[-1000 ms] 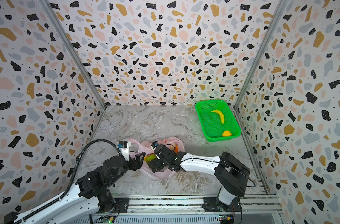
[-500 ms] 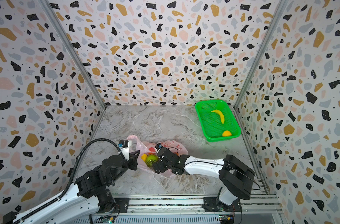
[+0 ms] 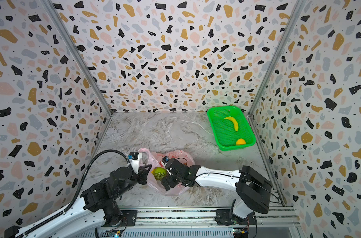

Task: Untie the knot of the plastic bag and take out the fruit
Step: Open the plastic bag at the center of the table, then pick up the fruit from the plastic bag.

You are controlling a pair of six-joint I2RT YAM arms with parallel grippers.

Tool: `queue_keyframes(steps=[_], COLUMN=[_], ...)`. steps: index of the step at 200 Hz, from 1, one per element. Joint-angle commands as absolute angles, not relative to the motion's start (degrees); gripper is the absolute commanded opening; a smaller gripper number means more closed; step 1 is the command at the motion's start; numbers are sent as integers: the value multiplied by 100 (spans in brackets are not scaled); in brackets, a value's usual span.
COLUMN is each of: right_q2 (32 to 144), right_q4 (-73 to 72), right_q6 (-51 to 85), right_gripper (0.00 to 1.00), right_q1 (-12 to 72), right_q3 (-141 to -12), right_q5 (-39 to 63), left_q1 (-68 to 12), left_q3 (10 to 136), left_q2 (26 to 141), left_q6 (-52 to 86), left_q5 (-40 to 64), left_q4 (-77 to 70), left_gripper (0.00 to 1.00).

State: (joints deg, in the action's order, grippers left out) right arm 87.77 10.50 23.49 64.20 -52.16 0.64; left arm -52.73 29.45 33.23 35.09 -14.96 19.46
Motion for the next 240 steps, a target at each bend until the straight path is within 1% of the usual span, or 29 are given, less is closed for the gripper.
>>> queue_keyframes(steps=[1, 12, 28, 56, 69, 90, 115, 142, 193, 225, 230, 235, 240], right_q2=[8582, 8580, 8643, 8761, 8822, 8792, 9052, 9190, 9631, 9807, 9829, 9843, 9862], right_q4=[1721, 1749, 1919, 2090, 2115, 1931, 2037, 1824, 1466, 1188, 1190, 1180, 1178], right_q6=[2328, 2326, 2305, 2280, 2291, 2367, 2421, 2590, 2598, 2522, 2511, 2503, 2491], right_gripper=[99, 99, 99, 99, 99, 99, 99, 99, 100, 94, 92, 88, 87], right_q1=[6183, 6111, 6142, 6222, 6219, 6223, 6223, 6173, 5950, 5950, 5963, 5975, 5984], right_q3=[-5640, -5775, -5887, -5648, -5573, -5570, -5889, -5919, -6016, -5962, -5976, -5975, -5976], right_q5=[431, 794, 1051, 969, 840, 451, 26, -275, -410, -432, -418, -379, -337], left_q1=[-5291, -5305, -5308, -5337, -5346, -5348, -5353, -5354, -5380, -5401, -5401, -5399, -5405], left_q3=[2997, 3010, 2993, 2740, 2703, 2757, 2717, 2717, 2793, 2759, 2767, 2767, 2764], left_q2=[3314, 3343, 3376, 3088, 2980, 3151, 3222, 3197, 3269, 3305, 3305, 3290, 3271], left_q6=[3636, 3709, 3867, 4208, 4229, 4188, 4169, 4157, 4073, 4070, 4074, 4074, 4076], left_q5=[-1009, -906, -774, -610, -650, -689, -695, -720, -901, -1009, -1008, -1019, -1035], left_q4=[2082, 2127, 2345, 2643, 2673, 2671, 2563, 2481, 2247, 2076, 2076, 2082, 2090], left_gripper=[0, 0, 0, 0, 0, 0, 0, 0, 0, 0, 0, 0, 0])
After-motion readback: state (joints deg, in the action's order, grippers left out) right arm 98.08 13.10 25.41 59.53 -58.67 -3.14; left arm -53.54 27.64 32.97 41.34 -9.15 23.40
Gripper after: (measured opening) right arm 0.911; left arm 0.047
